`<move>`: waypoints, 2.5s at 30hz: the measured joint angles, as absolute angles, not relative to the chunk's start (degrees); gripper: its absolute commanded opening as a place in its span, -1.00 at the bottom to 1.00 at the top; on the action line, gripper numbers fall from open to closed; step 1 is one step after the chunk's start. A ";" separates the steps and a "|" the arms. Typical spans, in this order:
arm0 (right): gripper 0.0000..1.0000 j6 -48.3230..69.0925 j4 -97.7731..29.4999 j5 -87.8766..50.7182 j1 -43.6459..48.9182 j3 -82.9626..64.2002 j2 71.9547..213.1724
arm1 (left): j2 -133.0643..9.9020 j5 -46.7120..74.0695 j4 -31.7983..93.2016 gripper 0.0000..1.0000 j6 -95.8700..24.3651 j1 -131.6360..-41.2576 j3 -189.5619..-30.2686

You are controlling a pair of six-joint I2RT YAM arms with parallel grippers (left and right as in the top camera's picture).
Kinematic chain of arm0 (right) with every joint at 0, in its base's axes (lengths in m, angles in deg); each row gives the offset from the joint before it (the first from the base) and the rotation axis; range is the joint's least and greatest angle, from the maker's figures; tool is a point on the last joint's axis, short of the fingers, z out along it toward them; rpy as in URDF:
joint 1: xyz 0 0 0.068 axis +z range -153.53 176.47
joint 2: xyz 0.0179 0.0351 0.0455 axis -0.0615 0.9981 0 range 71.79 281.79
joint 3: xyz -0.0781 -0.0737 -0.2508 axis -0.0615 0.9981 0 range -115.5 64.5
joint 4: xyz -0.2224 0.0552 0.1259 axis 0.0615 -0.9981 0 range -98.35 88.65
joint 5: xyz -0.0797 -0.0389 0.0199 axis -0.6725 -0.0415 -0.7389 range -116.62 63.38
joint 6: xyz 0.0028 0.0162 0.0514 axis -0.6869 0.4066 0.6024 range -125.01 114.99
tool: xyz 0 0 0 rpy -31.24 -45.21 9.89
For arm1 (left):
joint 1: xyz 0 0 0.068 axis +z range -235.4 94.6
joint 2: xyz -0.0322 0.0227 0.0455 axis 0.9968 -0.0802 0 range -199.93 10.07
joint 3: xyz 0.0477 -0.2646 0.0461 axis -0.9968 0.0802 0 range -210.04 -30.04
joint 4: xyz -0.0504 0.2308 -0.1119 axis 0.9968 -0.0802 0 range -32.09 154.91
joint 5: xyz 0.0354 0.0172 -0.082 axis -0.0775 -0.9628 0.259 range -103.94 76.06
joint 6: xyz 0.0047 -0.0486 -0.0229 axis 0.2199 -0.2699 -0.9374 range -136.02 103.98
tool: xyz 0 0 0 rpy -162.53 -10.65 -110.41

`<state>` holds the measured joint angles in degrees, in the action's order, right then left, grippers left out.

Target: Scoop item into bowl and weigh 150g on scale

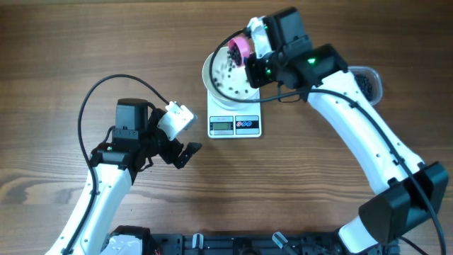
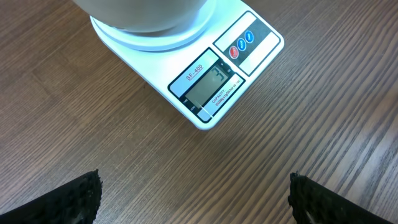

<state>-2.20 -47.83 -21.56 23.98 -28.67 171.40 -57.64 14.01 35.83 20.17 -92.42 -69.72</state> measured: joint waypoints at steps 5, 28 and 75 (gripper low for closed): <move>-0.91 -6.95 -48.59 -31.92 27.65 -28.67 171.32 | -57.64 14.01 35.81 1.00 20.15 -92.42 -69.72; -0.92 -11.89 -49.45 -38.02 29.07 -28.67 164.61 | -57.64 13.98 35.83 1.00 20.15 -92.42 -69.72; -0.91 -11.36 -67.06 -32.51 -7.47 -25.96 181.52 | -57.64 13.98 35.83 1.00 20.15 -92.42 -69.72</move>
<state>-11.36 -67.06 -32.51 -7.47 -25.96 181.52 -57.64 13.98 35.83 20.15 -92.42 -69.72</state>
